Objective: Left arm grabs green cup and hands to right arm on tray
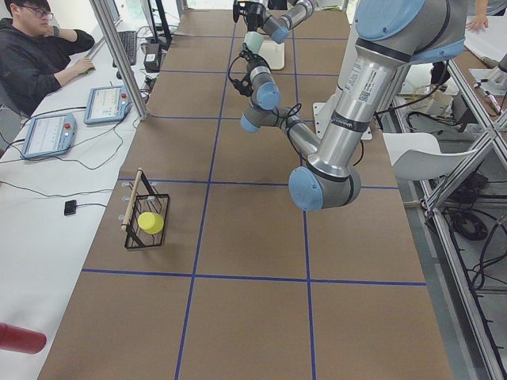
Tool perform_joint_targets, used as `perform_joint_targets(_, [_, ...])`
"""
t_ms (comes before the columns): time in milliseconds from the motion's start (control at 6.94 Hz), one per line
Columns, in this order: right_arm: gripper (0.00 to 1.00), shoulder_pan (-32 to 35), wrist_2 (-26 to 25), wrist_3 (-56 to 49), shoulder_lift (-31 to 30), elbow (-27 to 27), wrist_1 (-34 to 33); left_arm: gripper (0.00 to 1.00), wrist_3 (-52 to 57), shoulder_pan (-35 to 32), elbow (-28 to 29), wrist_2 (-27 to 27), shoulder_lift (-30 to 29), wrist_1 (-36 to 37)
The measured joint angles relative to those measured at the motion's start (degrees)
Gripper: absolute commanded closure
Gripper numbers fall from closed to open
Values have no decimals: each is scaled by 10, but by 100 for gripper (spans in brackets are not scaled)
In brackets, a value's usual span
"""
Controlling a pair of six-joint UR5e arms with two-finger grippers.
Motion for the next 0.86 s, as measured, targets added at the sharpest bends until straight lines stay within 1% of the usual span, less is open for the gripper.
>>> perform_joint_targets(144, [56,-1,-1,0,-1,0,0,74,0,1,1,0,-2,0])
perform_joint_targets(432, [64,-3,-2,0,-2,0,0,74,0,5,2,0,-4,0])
perform_joint_targets(576, [71,-3,-4,0,-3,0,0,74,0,6,2,0,-4,0])
perform_joint_targets(720, [81,-4,-4,0,-3,0,0,74,0,6,2,0,-3,0])
perform_joint_targets(864, [88,-4,-5,0,-4,0,1,73,0,6,2,0,-3,0])
